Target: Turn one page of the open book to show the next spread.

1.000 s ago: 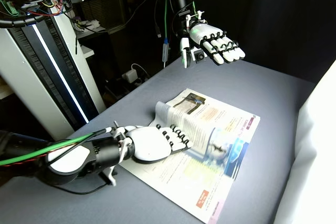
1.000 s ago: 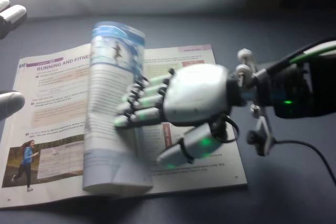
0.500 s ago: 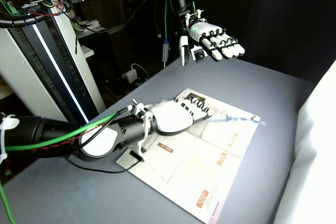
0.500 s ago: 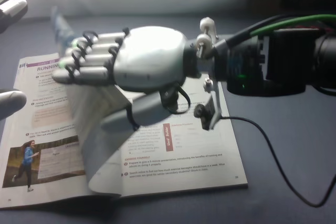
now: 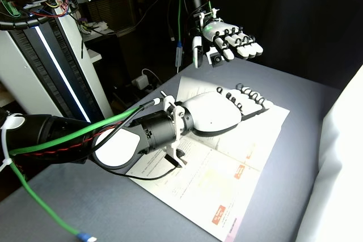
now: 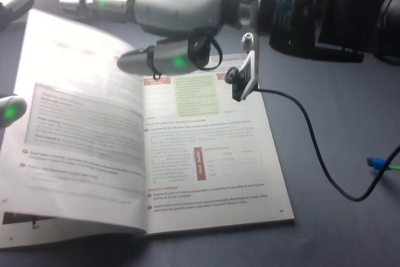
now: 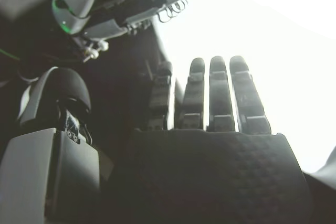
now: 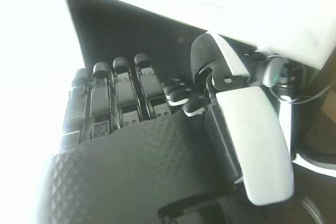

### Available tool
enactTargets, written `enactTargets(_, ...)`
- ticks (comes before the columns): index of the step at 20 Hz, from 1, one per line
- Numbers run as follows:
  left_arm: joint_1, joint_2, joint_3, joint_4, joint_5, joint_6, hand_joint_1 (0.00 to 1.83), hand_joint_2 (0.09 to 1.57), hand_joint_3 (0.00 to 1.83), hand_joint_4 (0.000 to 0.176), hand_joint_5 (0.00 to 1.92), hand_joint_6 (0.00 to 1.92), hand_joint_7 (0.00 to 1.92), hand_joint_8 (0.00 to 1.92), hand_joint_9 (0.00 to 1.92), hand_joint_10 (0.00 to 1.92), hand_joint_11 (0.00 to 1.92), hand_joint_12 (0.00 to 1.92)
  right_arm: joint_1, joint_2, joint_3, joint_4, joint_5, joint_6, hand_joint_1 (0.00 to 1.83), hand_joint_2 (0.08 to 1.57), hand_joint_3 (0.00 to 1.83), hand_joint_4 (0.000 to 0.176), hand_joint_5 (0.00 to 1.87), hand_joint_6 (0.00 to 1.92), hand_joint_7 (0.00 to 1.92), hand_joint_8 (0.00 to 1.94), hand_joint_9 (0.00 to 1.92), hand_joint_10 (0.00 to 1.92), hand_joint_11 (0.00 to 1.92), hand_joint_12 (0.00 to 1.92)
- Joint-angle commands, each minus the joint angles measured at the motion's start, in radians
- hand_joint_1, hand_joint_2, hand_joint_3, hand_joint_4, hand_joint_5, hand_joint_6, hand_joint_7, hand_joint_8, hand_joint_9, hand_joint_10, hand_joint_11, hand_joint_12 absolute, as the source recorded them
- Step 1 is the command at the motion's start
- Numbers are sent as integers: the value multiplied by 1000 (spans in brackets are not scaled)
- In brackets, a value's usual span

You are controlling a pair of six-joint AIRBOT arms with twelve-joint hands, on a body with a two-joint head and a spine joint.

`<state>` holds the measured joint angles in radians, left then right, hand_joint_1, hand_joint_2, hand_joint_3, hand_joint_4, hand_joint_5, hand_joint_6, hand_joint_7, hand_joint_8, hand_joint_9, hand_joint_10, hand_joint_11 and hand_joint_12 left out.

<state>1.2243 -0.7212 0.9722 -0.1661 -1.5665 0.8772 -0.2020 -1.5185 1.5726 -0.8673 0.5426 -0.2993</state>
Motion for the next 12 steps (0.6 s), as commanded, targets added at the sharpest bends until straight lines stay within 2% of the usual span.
enactTargets(1,-12,-2,4,-19,-132,-1,0,1300,12,105,0,0,0,0,0,0,0,0,33,12,2,78,108,-16,69,1422,12,0,26,7,4,0,0,0,0,0)
enactTargets(3,-14,-6,5,-15,-137,-1,0,1292,8,111,0,0,0,0,0,0,0,0,51,33,-3,115,124,-36,105,1416,5,0,4,1,0,0,0,0,0,0)
enactTargets(4,-14,-6,5,-14,-139,-1,0,1291,6,114,0,0,0,0,0,0,0,0,61,54,-17,133,124,-56,25,1401,0,0,0,0,0,0,0,0,16,8)
enactTargets(6,-15,-6,3,-14,-138,-1,0,1286,3,118,0,0,0,0,0,0,0,0,69,101,-49,149,123,-82,0,1421,7,0,0,0,0,0,0,0,0,0)
enactTargets(8,-16,-6,0,-14,-132,-1,0,1294,6,109,0,0,0,0,0,0,0,0,69,158,-87,152,123,-85,20,1421,4,0,0,0,0,0,0,0,0,0)
enactTargets(10,-16,-7,-4,-18,-129,-1,0,1310,12,84,0,0,0,0,0,0,0,0,67,208,-131,149,119,-93,8,1412,0,0,0,0,0,0,0,0,0,0)
enactTargets(11,-16,-9,-5,-19,-124,-1,0,1315,14,100,0,0,0,0,0,0,0,0,63,212,-163,147,119,-101,1,1410,0,0,0,0,0,0,0,0,0,0)
enactTargets(12,-16,-13,-5,-20,-120,-1,0,1325,17,86,0,0,0,0,0,0,0,0,45,224,-186,142,120,-105,0,1383,0,0,0,0,0,0,0,0,0,0)
